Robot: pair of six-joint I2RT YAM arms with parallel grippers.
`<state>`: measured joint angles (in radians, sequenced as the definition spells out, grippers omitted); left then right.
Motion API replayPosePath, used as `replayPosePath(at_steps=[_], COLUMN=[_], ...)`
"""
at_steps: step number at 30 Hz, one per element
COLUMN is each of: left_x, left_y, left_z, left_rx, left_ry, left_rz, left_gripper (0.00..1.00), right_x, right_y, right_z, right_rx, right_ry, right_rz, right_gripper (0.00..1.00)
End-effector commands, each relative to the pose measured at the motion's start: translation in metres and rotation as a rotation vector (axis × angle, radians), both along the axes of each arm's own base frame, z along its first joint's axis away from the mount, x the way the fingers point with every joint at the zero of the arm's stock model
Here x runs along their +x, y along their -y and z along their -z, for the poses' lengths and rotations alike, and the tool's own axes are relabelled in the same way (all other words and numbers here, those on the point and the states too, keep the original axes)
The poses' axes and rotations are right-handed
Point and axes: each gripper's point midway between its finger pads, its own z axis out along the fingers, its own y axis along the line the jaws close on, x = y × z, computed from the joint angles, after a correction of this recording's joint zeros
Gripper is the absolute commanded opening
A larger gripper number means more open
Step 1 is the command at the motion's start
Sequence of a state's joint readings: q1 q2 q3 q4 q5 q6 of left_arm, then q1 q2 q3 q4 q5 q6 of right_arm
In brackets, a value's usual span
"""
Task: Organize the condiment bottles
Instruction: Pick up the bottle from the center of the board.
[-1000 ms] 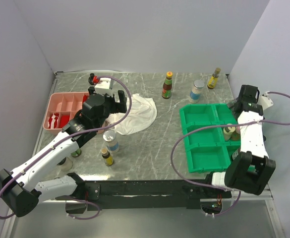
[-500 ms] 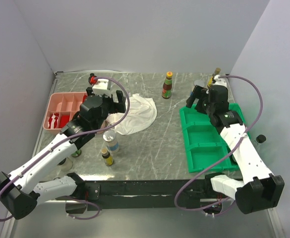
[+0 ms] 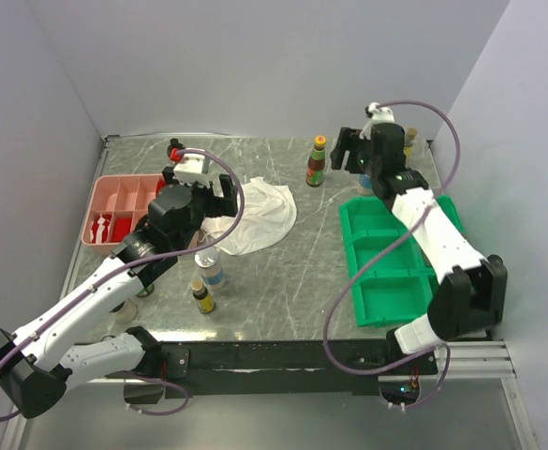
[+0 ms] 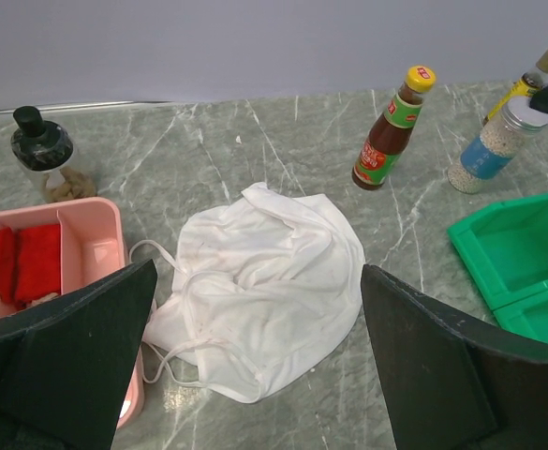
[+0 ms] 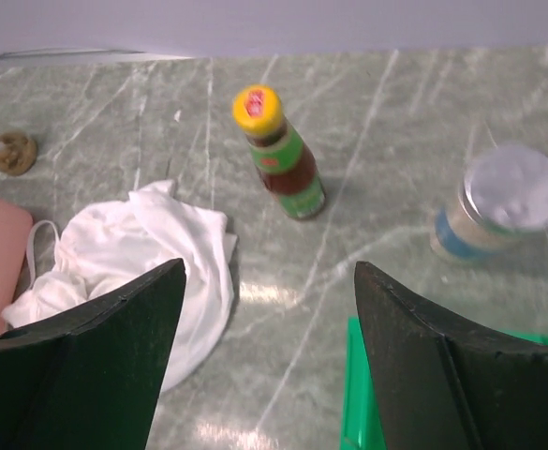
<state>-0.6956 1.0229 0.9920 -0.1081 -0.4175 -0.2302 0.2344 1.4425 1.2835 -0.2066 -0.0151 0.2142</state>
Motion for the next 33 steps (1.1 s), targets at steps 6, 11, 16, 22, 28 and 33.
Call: replayPosePath(at_steps=[6,11,16,22,28,33], left_x=[-0.002,-0.002,-0.004,-0.007,-0.009,-0.011], left_y=[0.001,0.002,0.004,0.004,0.004,0.005], left_z=[-0.019,-0.018,-0.02,-0.025,-0.028,-0.03], left_rx=[-0.037,-0.043,-0.053,-0.061,-0.068,-0.071], left_ry=[0.056,0.052,0.051,0.062,0.07,0.073], left_rz=[0.005,-0.002,0.008,0.017,0.027,0.034], left_gripper=[0.97,0.97,0.97,0.97,0.97,0.97], right_x=[0.07,0.101,0.124,0.134,0.136,0.135], right_y=[-0.045,-0.05,-0.049,-0.049,-0.054,-0.059], right_z=[-0.011,0.014,0.032,0.044,0.051,0.055], right_rx=[-0.03,-0.137,-0.208,-0.244,-0.226,-0.22], right_ry=[0.111,0.082,0.051,0.056,0.038,0.035], right_rz=[-0.082,-0.022,0.037,0.076,0.068,0.054], right_gripper=[0.77,0.77,0.75,0.69,0.61,0.47])
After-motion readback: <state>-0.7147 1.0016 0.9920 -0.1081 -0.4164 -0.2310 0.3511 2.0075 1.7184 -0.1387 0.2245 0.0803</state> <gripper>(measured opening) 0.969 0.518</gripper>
